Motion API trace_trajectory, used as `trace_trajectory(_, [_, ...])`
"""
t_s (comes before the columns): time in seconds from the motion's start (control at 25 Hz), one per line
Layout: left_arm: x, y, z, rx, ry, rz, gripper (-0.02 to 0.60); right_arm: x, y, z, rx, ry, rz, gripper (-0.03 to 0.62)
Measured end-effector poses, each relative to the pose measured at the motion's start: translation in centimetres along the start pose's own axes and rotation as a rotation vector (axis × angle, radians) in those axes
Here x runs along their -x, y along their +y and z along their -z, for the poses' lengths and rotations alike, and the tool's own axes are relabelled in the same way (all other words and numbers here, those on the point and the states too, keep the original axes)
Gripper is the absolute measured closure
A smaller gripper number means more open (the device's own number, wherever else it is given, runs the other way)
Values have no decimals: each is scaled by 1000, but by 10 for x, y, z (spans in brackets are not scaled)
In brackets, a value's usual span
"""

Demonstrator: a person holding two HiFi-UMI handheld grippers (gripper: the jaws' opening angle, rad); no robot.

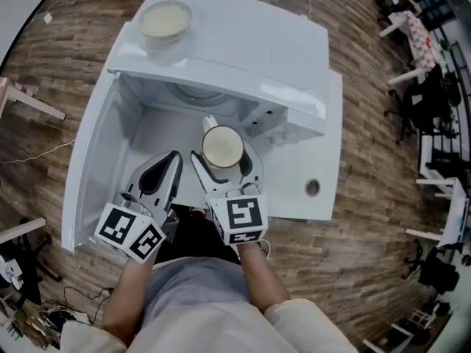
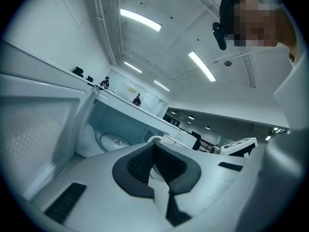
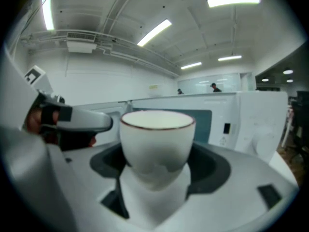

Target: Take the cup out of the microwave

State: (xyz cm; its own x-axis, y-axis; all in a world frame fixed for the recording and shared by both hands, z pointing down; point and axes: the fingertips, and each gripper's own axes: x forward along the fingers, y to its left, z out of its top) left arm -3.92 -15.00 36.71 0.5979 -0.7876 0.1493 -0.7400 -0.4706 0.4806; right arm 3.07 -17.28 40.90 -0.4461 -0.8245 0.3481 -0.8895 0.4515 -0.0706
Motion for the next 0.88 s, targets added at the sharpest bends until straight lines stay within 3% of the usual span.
trace_trajectory(0.36, [6,-14,-12,-2,-28,16,572,26,10,-19,0,-23,-23,206])
trace_trajectory(0.88, [15,-42,-35,-8,-85,69,572,62,2,-59,-6,-110,14,207])
